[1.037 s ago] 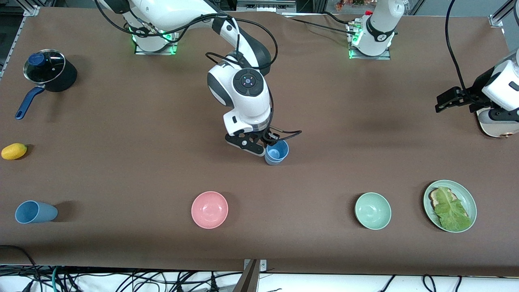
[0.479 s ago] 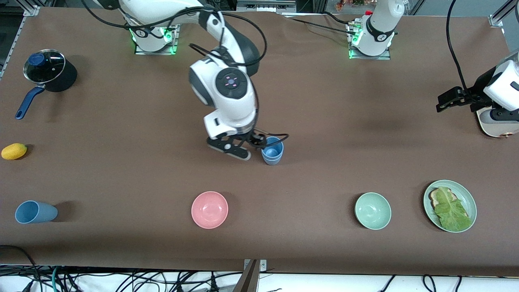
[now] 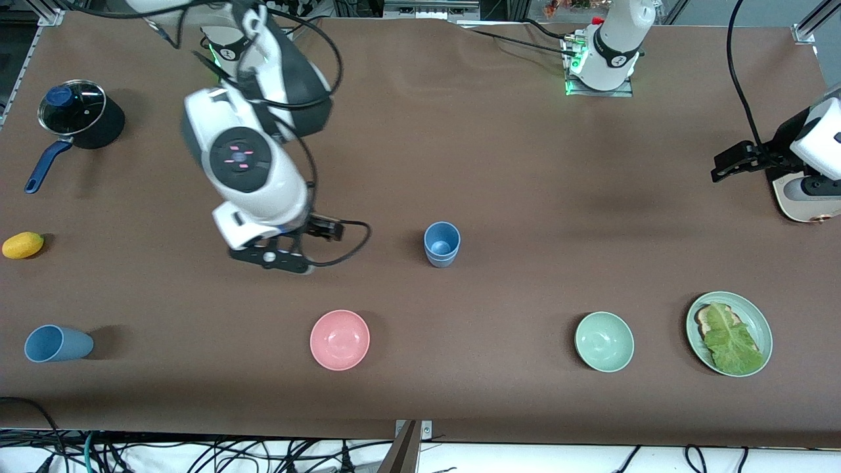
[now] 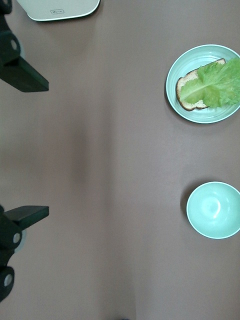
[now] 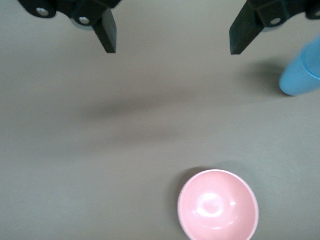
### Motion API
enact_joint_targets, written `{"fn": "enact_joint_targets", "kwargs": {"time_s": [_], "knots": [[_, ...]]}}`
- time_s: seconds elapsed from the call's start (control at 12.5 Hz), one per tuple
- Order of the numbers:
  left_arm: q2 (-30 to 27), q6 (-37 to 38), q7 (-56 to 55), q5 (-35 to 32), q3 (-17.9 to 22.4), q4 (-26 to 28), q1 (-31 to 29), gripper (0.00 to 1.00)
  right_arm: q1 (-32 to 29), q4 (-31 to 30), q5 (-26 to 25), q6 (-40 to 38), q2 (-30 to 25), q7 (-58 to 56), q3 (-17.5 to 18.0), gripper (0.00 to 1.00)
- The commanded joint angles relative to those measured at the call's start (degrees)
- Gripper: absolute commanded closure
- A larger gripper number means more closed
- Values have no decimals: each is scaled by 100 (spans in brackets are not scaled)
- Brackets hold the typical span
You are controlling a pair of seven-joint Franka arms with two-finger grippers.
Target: Stack blue cups with both arms
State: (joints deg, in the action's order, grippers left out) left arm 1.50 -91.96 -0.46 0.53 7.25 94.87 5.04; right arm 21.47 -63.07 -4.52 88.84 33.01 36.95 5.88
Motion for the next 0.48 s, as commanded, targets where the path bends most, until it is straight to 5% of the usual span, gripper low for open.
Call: {"fn": "enact_joint_targets", "kwargs": {"time_s": [0.0,0.4], "knots": [[43,99,-16,-44,-13,-118,-12,0,-562,-992,240,-77,-985,-696,62,0],[43,99,-16,-44,-22,-118,-12,0,-1644,-2445,389,-164,-2569,-2103,62,0]]}}
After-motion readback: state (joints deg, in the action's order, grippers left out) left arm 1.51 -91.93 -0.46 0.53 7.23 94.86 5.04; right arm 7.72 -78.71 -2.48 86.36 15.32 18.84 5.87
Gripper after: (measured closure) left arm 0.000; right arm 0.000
